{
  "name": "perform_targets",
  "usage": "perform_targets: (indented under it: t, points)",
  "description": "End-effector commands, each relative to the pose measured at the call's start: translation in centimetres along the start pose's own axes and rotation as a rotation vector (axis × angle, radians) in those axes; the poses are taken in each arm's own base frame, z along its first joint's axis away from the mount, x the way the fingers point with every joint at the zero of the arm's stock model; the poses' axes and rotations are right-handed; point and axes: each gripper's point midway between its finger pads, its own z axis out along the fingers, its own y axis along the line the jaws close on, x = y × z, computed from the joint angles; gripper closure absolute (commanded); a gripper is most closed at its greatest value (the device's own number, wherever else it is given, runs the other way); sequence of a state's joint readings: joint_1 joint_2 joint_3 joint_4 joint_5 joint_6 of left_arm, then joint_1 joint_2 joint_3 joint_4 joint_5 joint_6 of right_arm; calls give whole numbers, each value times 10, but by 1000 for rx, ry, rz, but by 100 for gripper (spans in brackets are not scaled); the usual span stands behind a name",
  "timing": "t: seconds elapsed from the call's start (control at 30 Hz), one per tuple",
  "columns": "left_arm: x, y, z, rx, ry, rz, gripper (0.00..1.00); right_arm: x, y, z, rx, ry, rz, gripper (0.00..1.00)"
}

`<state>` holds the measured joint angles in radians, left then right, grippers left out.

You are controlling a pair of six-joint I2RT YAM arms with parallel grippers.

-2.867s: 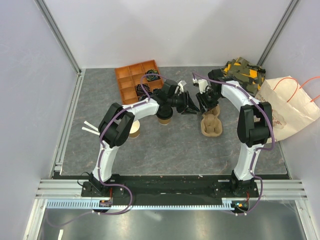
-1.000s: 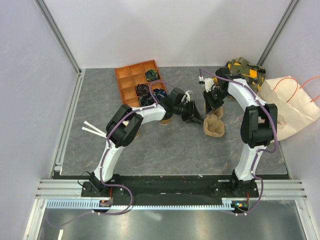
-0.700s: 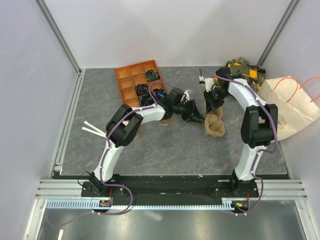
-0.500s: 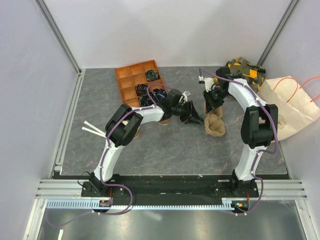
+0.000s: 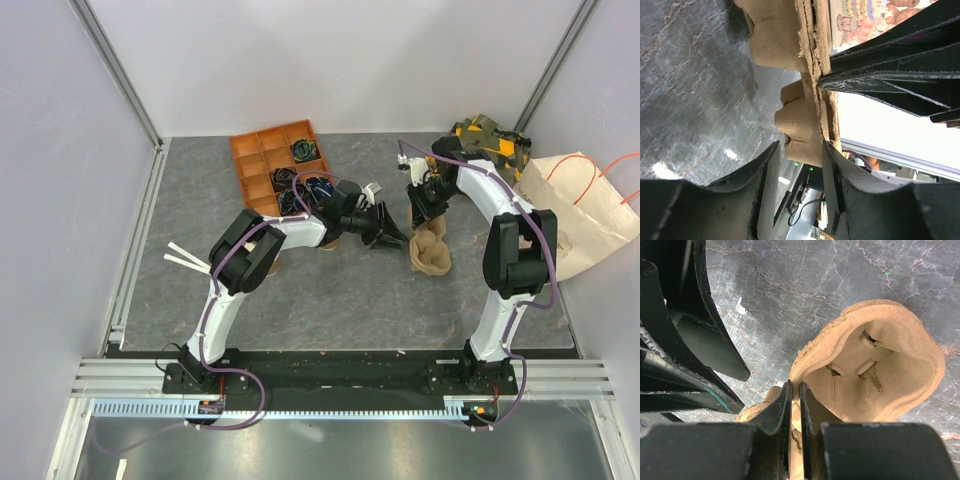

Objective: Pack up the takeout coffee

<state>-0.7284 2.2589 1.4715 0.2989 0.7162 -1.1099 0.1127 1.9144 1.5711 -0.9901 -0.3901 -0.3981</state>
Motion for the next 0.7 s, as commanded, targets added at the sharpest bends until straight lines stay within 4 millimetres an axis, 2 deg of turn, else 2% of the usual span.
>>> perform_targets:
  t: [0.0, 0.27, 0.67]
  points:
    - [-2, -42, -6, 93, -7, 60, 54, -14, 1, -19, 32, -72, -42, 100]
    - [5, -47, 5, 95, 10, 82, 54, -14, 0, -20, 36, -73, -39, 100]
    - [2, -51, 7, 108, 8, 75, 56, -11, -3, -21, 57, -73, -57, 100]
